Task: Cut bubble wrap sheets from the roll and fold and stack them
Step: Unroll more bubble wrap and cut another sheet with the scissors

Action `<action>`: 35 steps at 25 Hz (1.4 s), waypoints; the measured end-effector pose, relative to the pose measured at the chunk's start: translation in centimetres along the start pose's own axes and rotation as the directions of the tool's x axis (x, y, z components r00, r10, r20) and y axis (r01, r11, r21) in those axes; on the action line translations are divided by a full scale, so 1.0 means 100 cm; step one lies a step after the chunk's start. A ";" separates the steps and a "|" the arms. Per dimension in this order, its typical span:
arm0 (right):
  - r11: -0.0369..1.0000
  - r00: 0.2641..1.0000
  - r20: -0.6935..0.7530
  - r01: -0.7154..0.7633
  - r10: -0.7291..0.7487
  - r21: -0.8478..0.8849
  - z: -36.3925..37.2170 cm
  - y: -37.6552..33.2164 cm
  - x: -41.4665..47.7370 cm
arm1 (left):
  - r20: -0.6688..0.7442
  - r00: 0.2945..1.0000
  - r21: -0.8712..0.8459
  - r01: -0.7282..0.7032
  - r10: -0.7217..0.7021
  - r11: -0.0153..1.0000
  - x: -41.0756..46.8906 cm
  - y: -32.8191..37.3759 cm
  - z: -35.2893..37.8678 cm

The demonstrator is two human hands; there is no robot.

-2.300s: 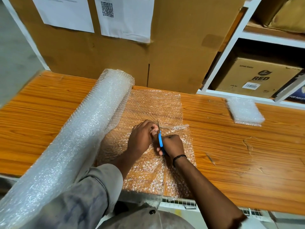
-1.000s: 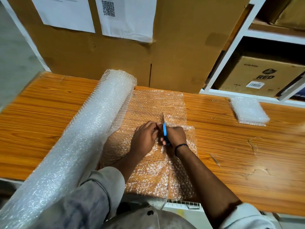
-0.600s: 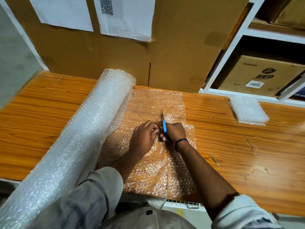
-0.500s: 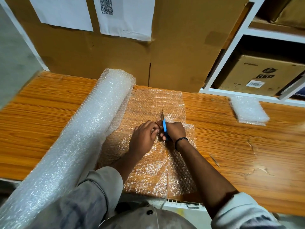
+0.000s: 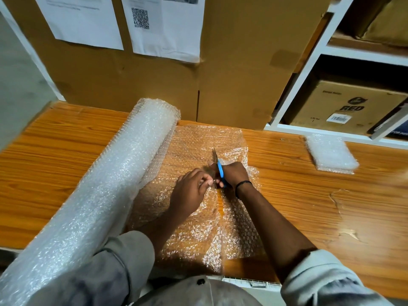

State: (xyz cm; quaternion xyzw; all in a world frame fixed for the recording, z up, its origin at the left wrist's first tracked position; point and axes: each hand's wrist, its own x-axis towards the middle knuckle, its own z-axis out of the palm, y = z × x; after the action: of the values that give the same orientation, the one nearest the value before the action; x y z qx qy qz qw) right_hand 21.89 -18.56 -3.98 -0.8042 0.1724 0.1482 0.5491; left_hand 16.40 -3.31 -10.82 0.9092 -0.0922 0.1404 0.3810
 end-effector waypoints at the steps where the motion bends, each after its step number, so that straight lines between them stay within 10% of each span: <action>1: 1.000 1.000 0.010 -0.002 0.002 0.003 -0.002 -0.001 0.001 | 0.006 1.000 -0.034 0.019 -0.019 0.999 0.001 -0.001 0.000; 5: 1.000 0.999 0.034 -0.007 0.006 0.029 -0.009 -0.002 -0.007 | 0.055 0.985 -0.159 0.169 -0.162 0.973 0.029 0.001 -0.009; 14: 0.991 0.994 0.080 -0.087 0.079 0.102 -0.012 -0.006 -0.002 | 0.072 0.989 0.245 0.108 -0.129 0.963 0.110 -0.021 0.008; 35: 1.000 0.999 -0.044 -0.017 0.017 0.008 0.008 -0.022 0.023 | -0.055 0.995 0.082 0.087 -0.083 0.993 0.110 -0.030 0.013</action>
State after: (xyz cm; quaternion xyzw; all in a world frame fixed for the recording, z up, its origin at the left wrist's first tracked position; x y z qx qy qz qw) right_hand 24.90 -17.31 -3.45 -0.8036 0.1921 0.1344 0.5471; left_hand 27.86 -2.86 -10.06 0.9235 -0.0374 0.1512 0.3504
